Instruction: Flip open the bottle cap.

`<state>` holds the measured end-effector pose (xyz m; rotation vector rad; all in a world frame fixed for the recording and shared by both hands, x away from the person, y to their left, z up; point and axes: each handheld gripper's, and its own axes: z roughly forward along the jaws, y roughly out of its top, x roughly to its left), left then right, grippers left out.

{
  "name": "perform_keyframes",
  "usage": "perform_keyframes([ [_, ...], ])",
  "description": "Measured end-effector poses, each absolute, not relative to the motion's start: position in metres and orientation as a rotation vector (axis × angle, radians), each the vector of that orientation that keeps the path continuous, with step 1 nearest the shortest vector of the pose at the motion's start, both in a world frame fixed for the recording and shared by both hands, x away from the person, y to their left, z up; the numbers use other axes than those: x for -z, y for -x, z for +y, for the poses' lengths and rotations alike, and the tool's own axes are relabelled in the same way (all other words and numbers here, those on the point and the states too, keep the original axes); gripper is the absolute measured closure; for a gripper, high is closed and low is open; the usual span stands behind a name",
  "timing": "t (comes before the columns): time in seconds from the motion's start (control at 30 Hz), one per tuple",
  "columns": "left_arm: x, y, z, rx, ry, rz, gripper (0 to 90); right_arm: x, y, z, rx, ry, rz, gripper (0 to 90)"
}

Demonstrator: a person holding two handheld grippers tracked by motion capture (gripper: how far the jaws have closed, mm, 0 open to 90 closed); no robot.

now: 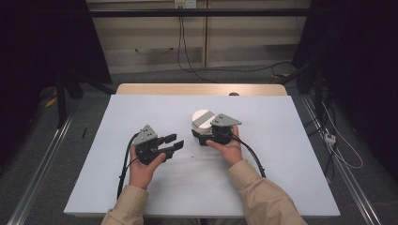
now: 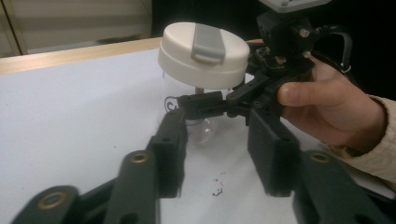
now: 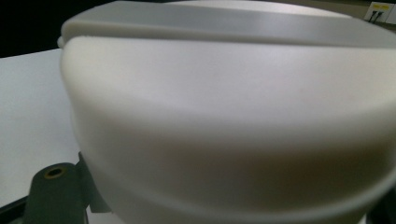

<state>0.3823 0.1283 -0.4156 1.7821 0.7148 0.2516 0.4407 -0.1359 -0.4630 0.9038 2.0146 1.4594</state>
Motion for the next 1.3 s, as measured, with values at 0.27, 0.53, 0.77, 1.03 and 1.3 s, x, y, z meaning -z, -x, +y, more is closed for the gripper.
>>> perform_keyframes([
  [0.27,0.418,-0.390,0.124,-0.223,-1.799,0.733,74.1,0.463,-0.441,-0.136,-1.461,-0.908,2.016,18.8],
  [0.53,0.415,-0.394,0.117,-0.207,-1.808,0.721,86.3,0.463,-0.441,-0.136,-1.459,-0.907,2.018,18.8],
  [0.77,0.413,-0.401,0.109,-0.209,-1.825,0.738,90.0,0.463,-0.441,-0.136,-1.459,-0.910,2.018,18.8],
  [1.03,0.412,-0.406,0.101,-0.217,-1.838,0.740,90.0,0.463,-0.441,-0.136,-1.459,-0.908,2.018,18.8],
  [1.3,0.412,-0.412,0.094,-0.231,-1.856,0.753,90.0,0.463,-0.441,-0.136,-1.457,-0.905,2.018,18.8],
])
